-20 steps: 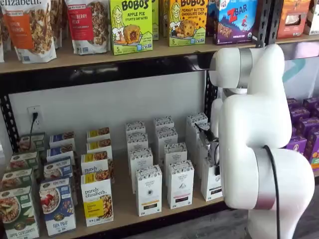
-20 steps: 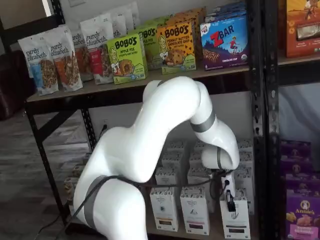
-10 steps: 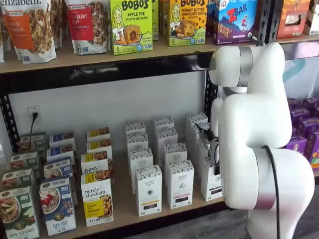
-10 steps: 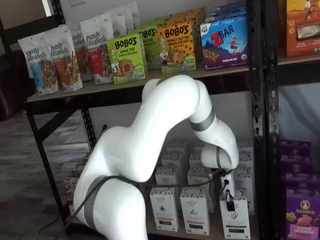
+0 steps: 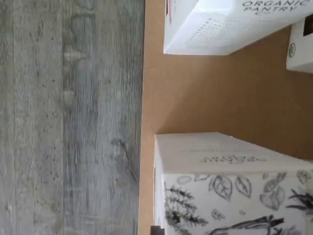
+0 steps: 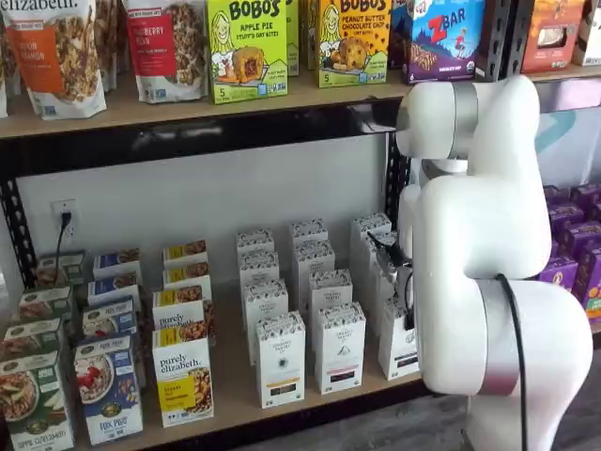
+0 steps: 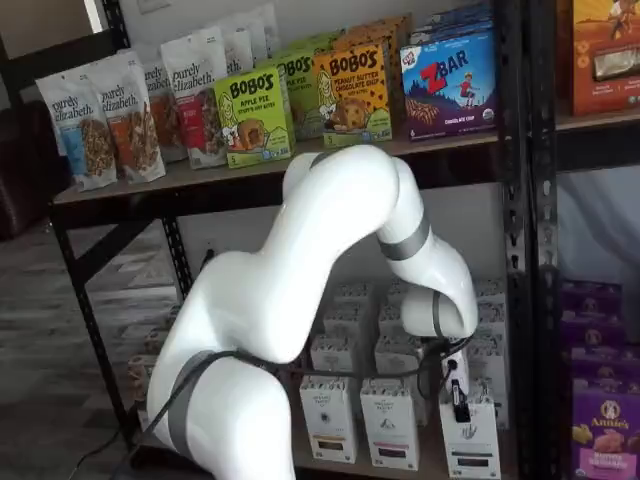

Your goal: Pick up the white box with a green strip in the middle, on the bottom shelf, the sixth box from the left

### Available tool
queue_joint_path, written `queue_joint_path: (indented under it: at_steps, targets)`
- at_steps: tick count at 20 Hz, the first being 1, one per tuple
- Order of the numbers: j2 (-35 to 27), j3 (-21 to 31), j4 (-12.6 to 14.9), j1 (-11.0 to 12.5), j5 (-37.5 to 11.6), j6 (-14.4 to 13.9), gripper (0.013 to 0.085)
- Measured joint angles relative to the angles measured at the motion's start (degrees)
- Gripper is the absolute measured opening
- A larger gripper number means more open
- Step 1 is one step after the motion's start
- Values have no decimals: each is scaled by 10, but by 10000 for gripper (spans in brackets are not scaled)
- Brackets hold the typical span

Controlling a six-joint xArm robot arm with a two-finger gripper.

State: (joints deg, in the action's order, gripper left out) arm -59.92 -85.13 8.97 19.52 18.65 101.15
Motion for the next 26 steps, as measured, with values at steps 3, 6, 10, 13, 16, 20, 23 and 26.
queue_joint_path:
  at_steps: [3,6,10,13,16,20,23,26]
  targets:
    - [5,7,-6,-1,1,4,530]
    - [14,18,-9,-3,4,4,530]
    - [29,40,11,-4,-3,-14,530]
    - [48,71,50,-1,-20,-49,530]
    - [74,112,86,0,-32,-83,530]
    - [111,166,123,-4,-40,-123,530]
    - [142,201,103,-14,-33,-114,530]
    - [171,232,89,-22,-29,-110,530]
